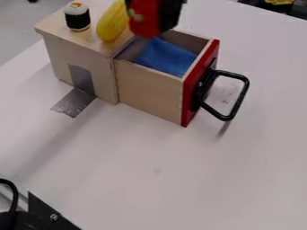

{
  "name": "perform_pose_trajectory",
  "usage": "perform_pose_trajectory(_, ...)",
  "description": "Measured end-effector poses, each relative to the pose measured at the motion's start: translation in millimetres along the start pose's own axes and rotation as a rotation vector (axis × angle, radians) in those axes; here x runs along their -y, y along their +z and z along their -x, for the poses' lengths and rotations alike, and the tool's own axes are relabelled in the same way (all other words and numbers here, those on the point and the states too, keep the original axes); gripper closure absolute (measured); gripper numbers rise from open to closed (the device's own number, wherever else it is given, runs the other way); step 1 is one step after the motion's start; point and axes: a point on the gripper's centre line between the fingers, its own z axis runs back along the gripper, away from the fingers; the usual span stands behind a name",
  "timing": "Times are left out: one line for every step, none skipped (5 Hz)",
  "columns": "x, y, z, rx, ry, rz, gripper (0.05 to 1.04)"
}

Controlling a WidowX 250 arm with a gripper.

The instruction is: Take out the red pepper from the drawer and put it on the bottom left of the table.

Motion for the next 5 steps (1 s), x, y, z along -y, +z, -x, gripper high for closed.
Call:
perform_pose_trajectory(-8,0,46,0.012,-0.002,-0.01,0.176)
perform_pose_trajectory(-13,-31,81,-0.025,0.015,-0.029,0.177)
perform_pose_trajectory(-17,-73,102,-0.028,0.02,-0.029,0.176)
perform_pose_trajectory(-21,-111,112,-0.057,0.036,-0.054,0.177)
perform_pose_trajectory(-32,-135,111,-0.069,0.082,-0.08,0.177)
